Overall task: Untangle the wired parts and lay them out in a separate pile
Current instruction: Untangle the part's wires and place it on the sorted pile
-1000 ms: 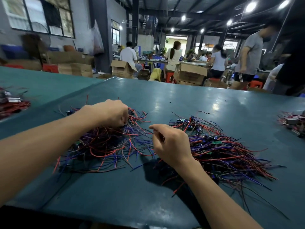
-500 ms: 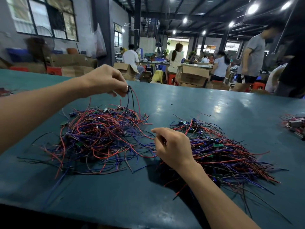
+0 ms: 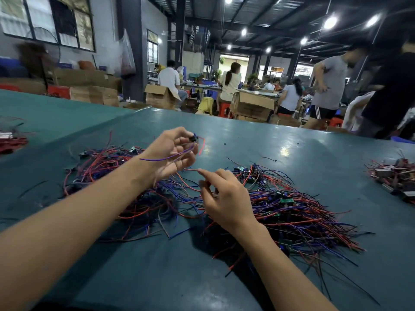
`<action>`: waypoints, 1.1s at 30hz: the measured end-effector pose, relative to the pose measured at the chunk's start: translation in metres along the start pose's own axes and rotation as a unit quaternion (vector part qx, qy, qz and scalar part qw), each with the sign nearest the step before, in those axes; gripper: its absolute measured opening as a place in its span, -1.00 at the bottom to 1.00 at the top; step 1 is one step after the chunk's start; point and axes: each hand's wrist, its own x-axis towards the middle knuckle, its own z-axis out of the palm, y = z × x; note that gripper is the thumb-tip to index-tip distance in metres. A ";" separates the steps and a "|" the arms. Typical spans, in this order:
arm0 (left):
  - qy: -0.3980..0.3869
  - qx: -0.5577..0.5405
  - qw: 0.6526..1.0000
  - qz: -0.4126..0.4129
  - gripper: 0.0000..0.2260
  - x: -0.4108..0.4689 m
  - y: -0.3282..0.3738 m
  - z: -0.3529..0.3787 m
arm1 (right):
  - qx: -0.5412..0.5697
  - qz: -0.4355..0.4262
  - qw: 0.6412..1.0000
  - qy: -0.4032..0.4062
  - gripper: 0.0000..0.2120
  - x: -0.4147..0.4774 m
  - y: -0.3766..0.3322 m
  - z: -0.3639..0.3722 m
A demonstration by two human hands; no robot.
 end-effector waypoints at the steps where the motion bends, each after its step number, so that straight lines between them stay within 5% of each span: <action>1: -0.001 -0.023 1.000 -0.018 -0.90 0.002 -0.013 -0.002 | -0.011 -0.004 1.000 0.012 -0.73 0.001 0.000 0.001; 12: -0.037 -0.034 0.998 0.024 -0.91 0.001 -0.075 -0.013 | 0.022 0.035 0.995 0.091 -0.83 0.007 0.011 0.000; 20: -0.050 0.006 0.998 0.049 -0.89 -0.004 -0.076 -0.013 | 0.163 0.137 0.977 0.026 -0.66 0.010 0.013 -0.009; 26: -0.068 0.062 0.993 0.072 -0.89 -0.007 -0.073 -0.011 | 0.346 0.187 0.916 0.079 -0.89 0.016 0.015 -0.009; 33: -0.103 0.089 0.986 0.092 -0.84 -0.010 -0.076 -0.009 | 0.453 0.313 0.834 0.044 -0.80 0.022 0.020 -0.018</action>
